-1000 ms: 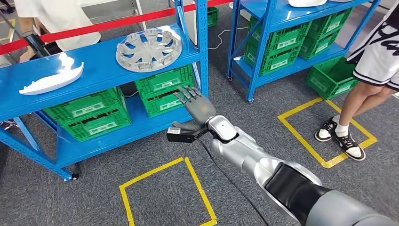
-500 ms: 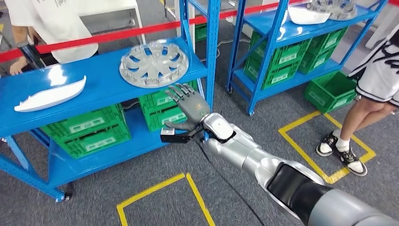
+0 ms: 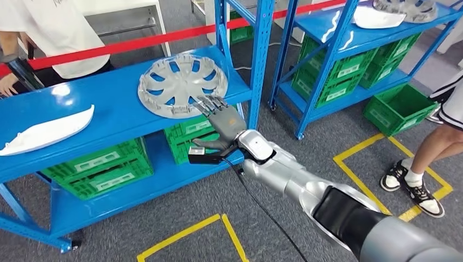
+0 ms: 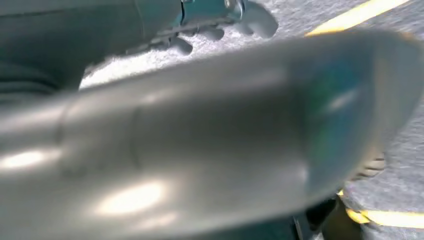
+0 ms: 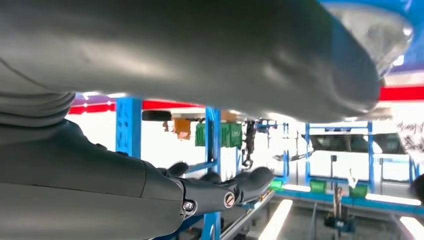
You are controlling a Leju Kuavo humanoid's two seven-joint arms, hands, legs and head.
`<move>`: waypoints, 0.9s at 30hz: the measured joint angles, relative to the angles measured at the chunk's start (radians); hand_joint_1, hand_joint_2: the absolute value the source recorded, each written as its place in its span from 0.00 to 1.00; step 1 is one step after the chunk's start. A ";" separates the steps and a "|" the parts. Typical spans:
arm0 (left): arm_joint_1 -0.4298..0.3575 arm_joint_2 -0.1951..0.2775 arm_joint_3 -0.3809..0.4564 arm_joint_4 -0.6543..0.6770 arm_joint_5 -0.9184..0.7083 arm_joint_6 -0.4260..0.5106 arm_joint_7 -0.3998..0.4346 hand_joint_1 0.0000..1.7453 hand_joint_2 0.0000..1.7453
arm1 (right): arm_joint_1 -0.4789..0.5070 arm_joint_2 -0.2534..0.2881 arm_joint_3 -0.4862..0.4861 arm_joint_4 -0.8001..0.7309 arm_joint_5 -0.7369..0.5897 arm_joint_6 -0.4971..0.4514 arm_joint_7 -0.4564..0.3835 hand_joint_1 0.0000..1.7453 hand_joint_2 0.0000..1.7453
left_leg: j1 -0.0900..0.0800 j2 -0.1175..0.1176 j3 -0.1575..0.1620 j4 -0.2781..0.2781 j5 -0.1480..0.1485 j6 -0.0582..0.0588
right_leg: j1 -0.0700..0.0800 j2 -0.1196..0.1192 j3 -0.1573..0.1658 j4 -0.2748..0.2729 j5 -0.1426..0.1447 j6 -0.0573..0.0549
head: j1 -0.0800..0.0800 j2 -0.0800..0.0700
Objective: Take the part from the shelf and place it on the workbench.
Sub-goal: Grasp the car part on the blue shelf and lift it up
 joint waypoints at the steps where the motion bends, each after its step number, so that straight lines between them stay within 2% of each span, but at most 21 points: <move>1: -0.002 0.000 0.000 0.000 0.000 0.000 0.001 0.00 0.00 | 0.001 -0.001 0.000 -0.001 -0.001 0.000 0.000 0.00 0.00 | 0.003 0.002 -0.050 0.065 0.010 -0.006 | -0.004 0.000 0.021 -0.006 -0.013 -0.003 | -0.001 0.000; 2: -0.003 0.000 0.000 0.000 -0.001 0.000 0.003 0.00 0.00 | 0.003 -0.002 0.001 -0.001 -0.001 0.001 0.000 0.00 0.00 | 0.006 0.003 -0.096 0.113 -0.002 -0.012 | -0.007 0.000 0.043 -0.010 -0.027 -0.004 | -0.002 0.000; 3: -0.001 0.000 0.000 0.000 -0.001 0.000 0.004 0.00 0.00 | 0.006 -0.003 0.002 -0.001 -0.002 0.001 0.000 0.00 0.00 | 0.011 0.004 -0.139 0.139 -0.040 -0.018 | -0.011 0.001 0.064 -0.014 -0.043 -0.003 | -0.002 0.000; 5: 0.004 0.001 0.000 0.000 -0.001 0.000 0.007 0.00 0.00 | 0.010 -0.003 0.005 0.000 -0.002 0.000 0.000 0.00 0.00 | 0.020 0.006 -0.202 0.130 -0.133 -0.030 | -0.020 0.004 0.110 -0.017 -0.077 0.001 | -0.002 0.000; 6: 0.006 0.001 0.000 0.000 -0.001 0.000 0.008 0.00 0.00 | 0.012 -0.004 0.006 0.000 -0.004 0.000 0.000 0.00 0.00 | 0.024 0.007 -0.222 0.100 -0.155 -0.035 | -0.024 0.007 0.135 -0.017 -0.096 0.006 | -0.002 0.000; 7: 0.008 0.003 0.000 0.001 -0.002 0.000 0.008 0.00 0.00 | 0.013 -0.005 0.007 0.000 -0.005 0.000 0.000 0.00 0.00 | 0.028 0.009 -0.234 0.054 -0.133 -0.038 | -0.028 0.008 0.159 -0.017 -0.116 0.011 | -0.002 0.000; 8: 0.010 0.004 0.000 0.001 -0.002 0.000 0.008 0.00 0.00 | 0.014 -0.006 0.007 0.000 -0.007 0.000 0.000 0.00 0.00 | 0.031 0.013 -0.240 -0.006 -0.054 -0.040 | -0.030 0.009 0.178 -0.017 -0.136 0.017 | -0.004 0.000; 10: 0.014 0.006 0.000 0.004 -0.004 -0.001 0.006 0.00 0.00 | 0.018 -0.007 0.008 0.001 -0.012 -0.001 0.000 0.00 0.00 | 0.033 0.020 -0.246 -0.115 0.140 -0.036 | -0.029 0.011 0.208 -0.011 -0.178 0.032 | -0.013 0.000; 11: 0.016 0.006 0.000 0.005 -0.005 -0.002 0.004 0.00 0.00 | 0.021 -0.008 0.009 0.001 -0.015 -0.001 0.000 0.00 0.00 | 0.032 0.022 -0.247 -0.137 0.200 -0.031 | -0.028 0.013 0.218 -0.010 -0.197 0.040 | -0.016 0.000; 12: 0.014 0.007 0.001 0.005 -0.006 -0.003 0.003 0.00 0.00 | 0.022 -0.010 0.009 0.001 -0.017 -0.002 0.000 0.00 0.00 | 0.030 0.022 -0.248 -0.138 0.212 -0.024 | -0.027 0.015 0.229 -0.013 -0.212 0.049 | -0.017 0.000; 14: 0.009 0.008 0.001 0.004 -0.006 -0.004 0.002 0.00 0.00 | 0.021 -0.014 0.009 -0.003 -0.026 -0.003 0.001 0.00 0.00 | 0.032 0.019 -0.240 -0.123 0.190 -0.008 | -0.031 0.011 0.249 -0.024 -0.233 0.063 | -0.011 0.000; 15: 0.005 0.008 0.001 0.003 -0.005 -0.006 0.001 0.00 0.00 | 0.019 -0.016 0.008 -0.005 -0.034 0.000 0.002 0.00 0.00 | 0.033 0.018 -0.232 -0.126 0.180 0.000 | -0.031 0.006 0.244 -0.006 -0.244 0.068 | -0.008 0.000; 16: 0.000 0.007 0.001 0.002 -0.004 -0.008 -0.001 0.00 0.00 | 0.018 -0.017 0.008 -0.006 -0.045 0.005 0.004 0.00 0.00 | 0.034 0.016 -0.223 -0.130 0.171 0.007 | -0.031 0.000 0.221 0.039 -0.262 0.071 | -0.004 0.000; 18: -0.006 0.007 0.001 0.001 -0.004 -0.012 -0.004 0.00 0.00 | 0.021 -0.017 0.008 -0.003 -0.071 0.021 0.013 0.00 0.00 | 0.032 0.013 -0.205 -0.133 0.151 0.014 | -0.028 -0.005 0.122 0.182 -0.303 0.073 | 0.003 0.000; 19: -0.008 0.007 0.002 0.000 -0.003 -0.012 -0.005 0.00 0.00 | 0.024 -0.017 0.008 0.001 -0.083 0.030 0.016 0.00 0.25 | 0.030 0.011 -0.195 -0.133 0.140 0.016 | -0.026 -0.005 0.069 0.243 -0.309 0.072 | 0.006 0.000; 20: -0.008 0.007 0.002 0.001 -0.003 -0.013 -0.005 0.00 0.00 | 0.028 -0.017 0.008 0.005 -0.095 0.039 0.017 0.00 0.50 | 0.028 0.008 -0.183 -0.133 0.130 0.017 | -0.024 -0.005 0.030 0.269 -0.293 0.070 | 0.007 0.000; 21: -0.007 0.006 0.002 0.001 -0.002 -0.014 -0.006 0.00 0.00 | 0.031 -0.017 0.008 0.009 -0.109 0.047 0.017 0.00 0.75 | 0.026 0.007 -0.170 -0.132 0.120 0.018 | -0.022 -0.005 0.008 0.257 -0.251 0.066 | 0.009 0.000; 22: -0.006 0.006 0.003 0.001 -0.002 -0.014 -0.006 0.00 0.00 | 0.031 -0.017 0.009 0.012 -0.123 0.056 0.017 0.00 1.00 | 0.023 0.005 -0.156 -0.132 0.110 0.018 | -0.020 -0.005 0.003 0.208 -0.191 0.060 | 0.009 0.000; 24: -0.006 0.004 0.005 0.002 -0.002 -0.015 -0.006 0.00 0.00 | 0.029 -0.016 0.009 0.022 -0.155 0.076 0.015 0.00 1.00 | 0.019 0.001 -0.136 -0.132 0.095 0.015 | -0.013 -0.007 0.016 0.092 -0.086 0.045 | 0.007 0.000; 25: -0.008 0.004 0.006 0.003 -0.001 -0.015 -0.007 0.00 0.00 | 0.028 -0.016 0.009 0.027 -0.169 0.086 0.014 0.00 1.00 | 0.018 -0.001 -0.133 -0.133 0.092 0.012 | -0.009 -0.008 0.025 0.050 -0.063 0.038 | 0.005 0.000; 27: -0.010 0.003 0.008 0.004 -0.001 -0.015 -0.008 0.00 0.00 | 0.029 -0.015 0.010 0.034 -0.192 0.100 0.011 0.00 1.00 | 0.014 -0.005 -0.134 -0.133 0.089 0.009 | -0.007 -0.008 0.032 0.021 -0.060 0.035 | 0.001 0.000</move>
